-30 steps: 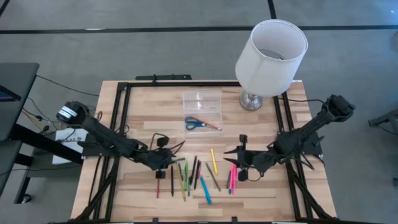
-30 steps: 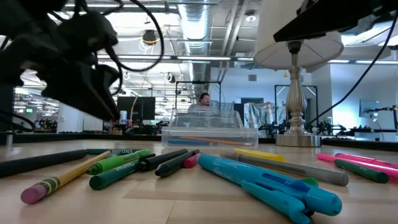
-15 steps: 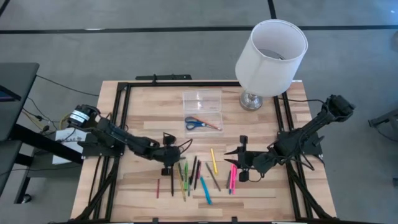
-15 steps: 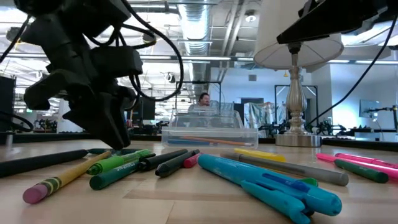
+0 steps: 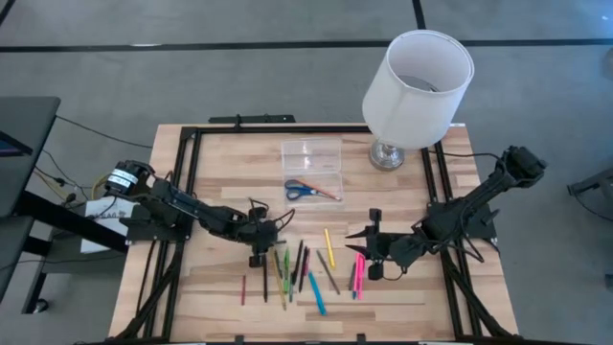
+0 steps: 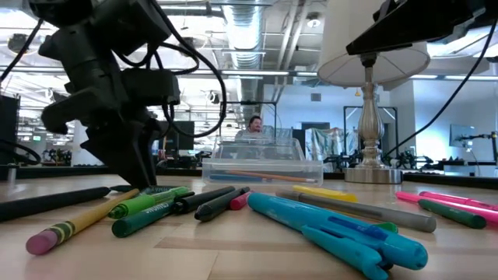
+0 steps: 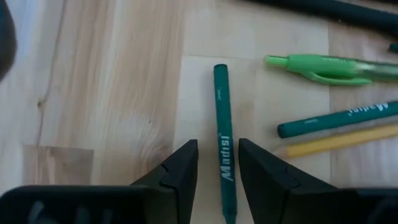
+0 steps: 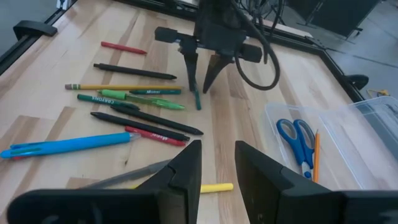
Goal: Pick & place school supplies into a supply box
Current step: Put the top green crayon into the supply box
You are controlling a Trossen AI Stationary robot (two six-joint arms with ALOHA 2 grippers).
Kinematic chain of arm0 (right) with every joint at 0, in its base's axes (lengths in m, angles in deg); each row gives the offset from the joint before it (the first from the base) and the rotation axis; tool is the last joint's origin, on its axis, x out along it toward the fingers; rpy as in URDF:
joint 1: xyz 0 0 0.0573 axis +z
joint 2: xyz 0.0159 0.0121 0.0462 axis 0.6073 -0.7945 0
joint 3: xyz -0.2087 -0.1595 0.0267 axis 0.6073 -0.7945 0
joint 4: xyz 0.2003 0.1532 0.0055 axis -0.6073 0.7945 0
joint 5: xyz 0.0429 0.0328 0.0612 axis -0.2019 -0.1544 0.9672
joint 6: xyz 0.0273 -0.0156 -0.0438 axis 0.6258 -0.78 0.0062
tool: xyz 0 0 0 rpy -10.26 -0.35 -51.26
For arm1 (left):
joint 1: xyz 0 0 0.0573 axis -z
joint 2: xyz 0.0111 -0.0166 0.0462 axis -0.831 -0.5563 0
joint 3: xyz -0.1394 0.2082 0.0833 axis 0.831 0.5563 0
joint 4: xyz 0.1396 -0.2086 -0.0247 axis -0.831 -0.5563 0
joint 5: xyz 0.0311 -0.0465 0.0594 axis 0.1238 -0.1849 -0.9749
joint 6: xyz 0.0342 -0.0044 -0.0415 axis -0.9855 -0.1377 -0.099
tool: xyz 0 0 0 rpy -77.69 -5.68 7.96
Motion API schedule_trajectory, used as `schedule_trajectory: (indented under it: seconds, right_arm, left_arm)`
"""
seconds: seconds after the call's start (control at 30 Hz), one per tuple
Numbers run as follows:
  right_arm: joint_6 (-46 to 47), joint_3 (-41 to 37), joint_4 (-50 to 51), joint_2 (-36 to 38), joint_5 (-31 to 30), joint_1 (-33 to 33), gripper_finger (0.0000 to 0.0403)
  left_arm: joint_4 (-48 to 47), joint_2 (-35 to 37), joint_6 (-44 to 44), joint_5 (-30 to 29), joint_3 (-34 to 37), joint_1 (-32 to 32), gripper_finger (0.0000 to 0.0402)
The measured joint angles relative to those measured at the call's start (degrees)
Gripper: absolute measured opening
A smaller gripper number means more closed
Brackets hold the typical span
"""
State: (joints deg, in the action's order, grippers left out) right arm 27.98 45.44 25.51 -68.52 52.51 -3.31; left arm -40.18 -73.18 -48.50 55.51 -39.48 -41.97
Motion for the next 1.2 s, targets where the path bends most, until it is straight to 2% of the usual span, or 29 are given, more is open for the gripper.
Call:
schedule_trajectory:
  seconds: [0.17,0.47,0.7,0.9,1.2]
  right_arm:
    - [0.0,0.0,0.0,0.0,0.0,0.0,0.0091]
    - [0.4,0.0,0.0,0.0,0.1,0.0,0.0091]
    - [0.6,0.0,0.1,0.0,0.1,0.0,0.0091]
    - [0.6,0.0,0.1,0.0,0.1,0.0,0.0091]
    - [1.2,0.0,0.8,0.0,0.2,0.0,0.0091]
  left_arm:
    - [-0.2,0.0,0.6,1.5,0.0,-1.4,0.0101]
    - [-0.6,0.1,-1.0,1.6,0.0,-1.8,0.0011]
    - [-1.6,0.1,-2.5,1.6,0.0,-1.8,0.0026]
    - [-5.1,-0.1,-5.0,1.3,-1.7,-1.9,0.0007]
    - [-15.8,-0.3,-7.0,-6.9,-7.3,-1.9,0.0004]
